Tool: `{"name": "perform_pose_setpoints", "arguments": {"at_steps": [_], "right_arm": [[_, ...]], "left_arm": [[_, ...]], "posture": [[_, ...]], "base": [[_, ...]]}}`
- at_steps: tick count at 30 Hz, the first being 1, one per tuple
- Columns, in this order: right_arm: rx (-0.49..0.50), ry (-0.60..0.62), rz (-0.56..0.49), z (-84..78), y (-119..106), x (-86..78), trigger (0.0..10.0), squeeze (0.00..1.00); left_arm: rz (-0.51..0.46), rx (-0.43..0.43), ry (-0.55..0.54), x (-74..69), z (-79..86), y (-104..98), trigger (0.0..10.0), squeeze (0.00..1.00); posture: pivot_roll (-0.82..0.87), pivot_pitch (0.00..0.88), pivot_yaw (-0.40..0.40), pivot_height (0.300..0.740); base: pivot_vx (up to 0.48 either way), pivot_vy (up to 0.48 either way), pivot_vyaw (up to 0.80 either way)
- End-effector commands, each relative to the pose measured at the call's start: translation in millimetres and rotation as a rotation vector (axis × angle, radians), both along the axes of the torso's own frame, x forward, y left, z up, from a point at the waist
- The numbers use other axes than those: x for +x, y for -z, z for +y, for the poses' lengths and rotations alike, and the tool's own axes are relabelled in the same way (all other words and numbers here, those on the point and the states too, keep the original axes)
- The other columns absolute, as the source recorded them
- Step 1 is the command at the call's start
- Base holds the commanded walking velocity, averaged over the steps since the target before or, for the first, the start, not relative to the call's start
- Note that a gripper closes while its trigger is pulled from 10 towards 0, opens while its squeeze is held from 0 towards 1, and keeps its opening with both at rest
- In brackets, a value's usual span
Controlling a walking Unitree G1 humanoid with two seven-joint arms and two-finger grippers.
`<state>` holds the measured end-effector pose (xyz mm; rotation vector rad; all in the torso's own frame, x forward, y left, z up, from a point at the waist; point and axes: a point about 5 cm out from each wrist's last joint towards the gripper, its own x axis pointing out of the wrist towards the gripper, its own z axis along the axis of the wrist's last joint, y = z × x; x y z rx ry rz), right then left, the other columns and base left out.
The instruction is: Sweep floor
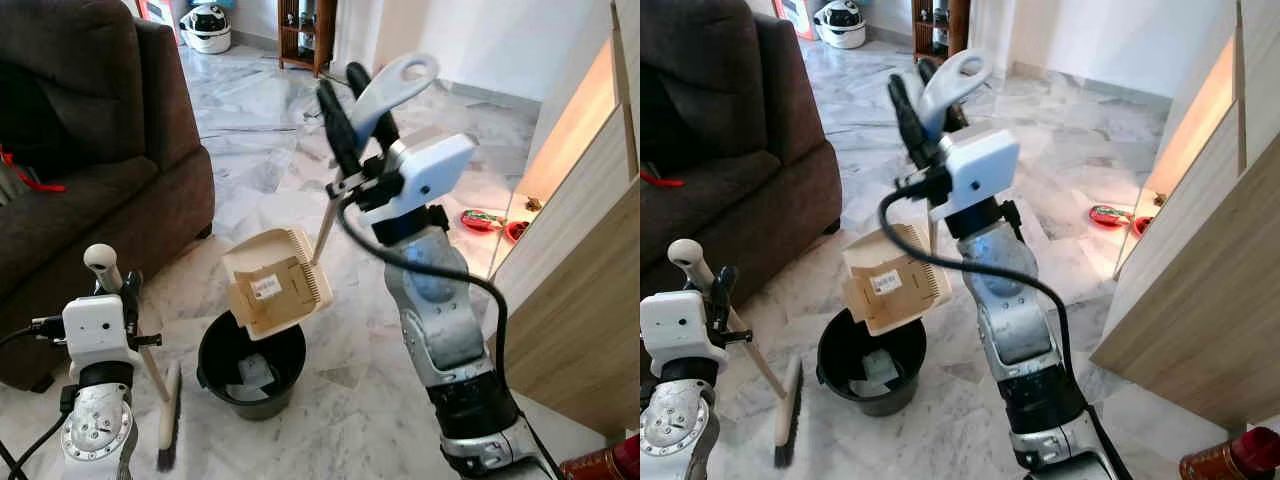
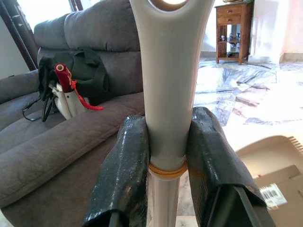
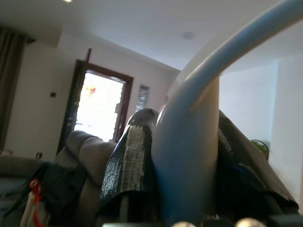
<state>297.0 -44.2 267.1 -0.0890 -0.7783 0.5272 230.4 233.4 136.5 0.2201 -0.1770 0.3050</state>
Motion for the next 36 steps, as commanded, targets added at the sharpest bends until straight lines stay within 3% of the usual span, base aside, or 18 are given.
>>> {"name": "perform_pose_setpoints", "arguments": {"at_steps": [1, 17, 28, 36], "right_arm": [[0.013, -0.031, -0.132, 3.2, -19.3, -15.0, 10.0, 0.0], [-0.127, -0.088, -0.216, 19.0, -7.4, -39.6, 10.0, 0.0], [-0.139, -0.075, -0.21, 18.7, -5.5, -39.6, 10.0, 0.0], [-0.195, -0.047, -0.274, 19.6, -5.9, -43.0, 10.0, 0.0]], "left_arm": [[-0.037, 0.031, 0.018, 1.1, -0.6, -7.7, 10.0, 0.0], [-0.038, 0.043, 0.031, 2.9, -2.0, -7.8, 10.0, 0.0], [-0.04, 0.045, 0.04, 4.4, -4.4, -7.7, 10.0, 0.0], [-0.039, 0.047, 0.045, 5.3, -5.3, -7.4, 10.0, 0.0]], "posture": [[0.04, 0.112, 0.0, 0.74], [0.04, 0.107, -0.002, 0.74], [0.04, 0.109, -0.007, 0.74], [0.03, 0.111, -0.007, 0.74]], "base": [[0.0, 0.0, 0.0], [0.0, 0.0, 0.0], [0.0, 0.0, 0.0], [0.0, 0.0, 0.0]]}}
